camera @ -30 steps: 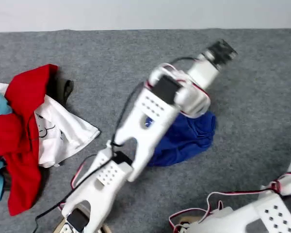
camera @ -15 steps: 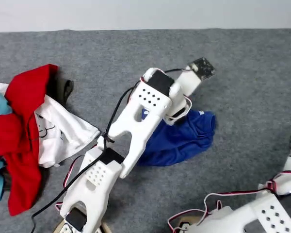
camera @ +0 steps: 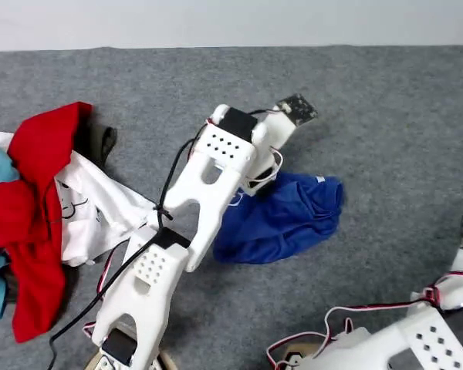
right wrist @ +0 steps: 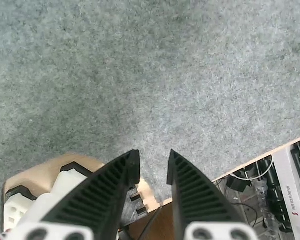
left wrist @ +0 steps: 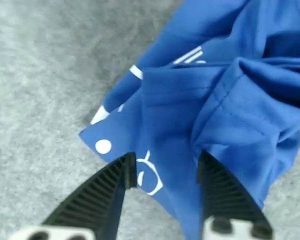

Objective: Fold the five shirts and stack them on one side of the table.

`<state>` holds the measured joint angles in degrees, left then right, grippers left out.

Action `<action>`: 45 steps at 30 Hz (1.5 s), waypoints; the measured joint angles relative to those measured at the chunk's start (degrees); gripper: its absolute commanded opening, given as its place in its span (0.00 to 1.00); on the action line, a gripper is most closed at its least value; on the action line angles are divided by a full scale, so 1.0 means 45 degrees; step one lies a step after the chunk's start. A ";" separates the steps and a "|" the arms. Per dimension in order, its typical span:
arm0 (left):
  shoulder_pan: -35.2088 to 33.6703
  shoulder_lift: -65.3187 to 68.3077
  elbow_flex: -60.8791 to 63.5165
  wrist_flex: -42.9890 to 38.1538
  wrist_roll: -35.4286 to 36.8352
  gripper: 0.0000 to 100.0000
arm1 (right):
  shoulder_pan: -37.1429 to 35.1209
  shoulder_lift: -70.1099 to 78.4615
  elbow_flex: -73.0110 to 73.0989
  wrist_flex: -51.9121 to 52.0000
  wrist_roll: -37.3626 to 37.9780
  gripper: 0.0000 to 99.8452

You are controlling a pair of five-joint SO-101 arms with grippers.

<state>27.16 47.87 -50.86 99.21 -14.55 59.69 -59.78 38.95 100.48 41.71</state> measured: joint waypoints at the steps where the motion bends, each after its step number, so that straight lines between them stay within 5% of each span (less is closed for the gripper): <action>1: 0.0000 0.0059 0.0000 0.0000 0.0000 0.20 | 0.0000 0.0000 0.0020 0.0000 0.0000 0.10; 4: 0.0215 0.0176 0.0000 -0.0020 0.0000 0.18 | 0.0000 -0.0020 0.0352 0.0000 0.0000 0.10; 9: 0.0821 0.0176 0.0000 -0.0020 -0.0039 0.00 | 0.0020 -0.0078 0.0488 0.0000 -0.0020 0.10; 23: 0.1934 -0.0606 0.0684 -0.0020 0.0000 0.00 | 0.0039 -0.0117 0.0488 0.0000 -0.0020 0.10; 37: 0.5861 -0.4923 0.5607 -0.0020 -0.0039 0.01 | 0.0039 -0.0117 0.0488 0.0000 -0.0020 0.10; 45: 0.5744 -0.5236 0.6330 -0.0039 -0.0039 0.19 | 0.0020 -0.0117 0.0488 0.0000 -0.0020 0.10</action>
<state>53.01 24.31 -22.37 99.03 -14.73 59.78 -60.31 41.14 100.48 41.63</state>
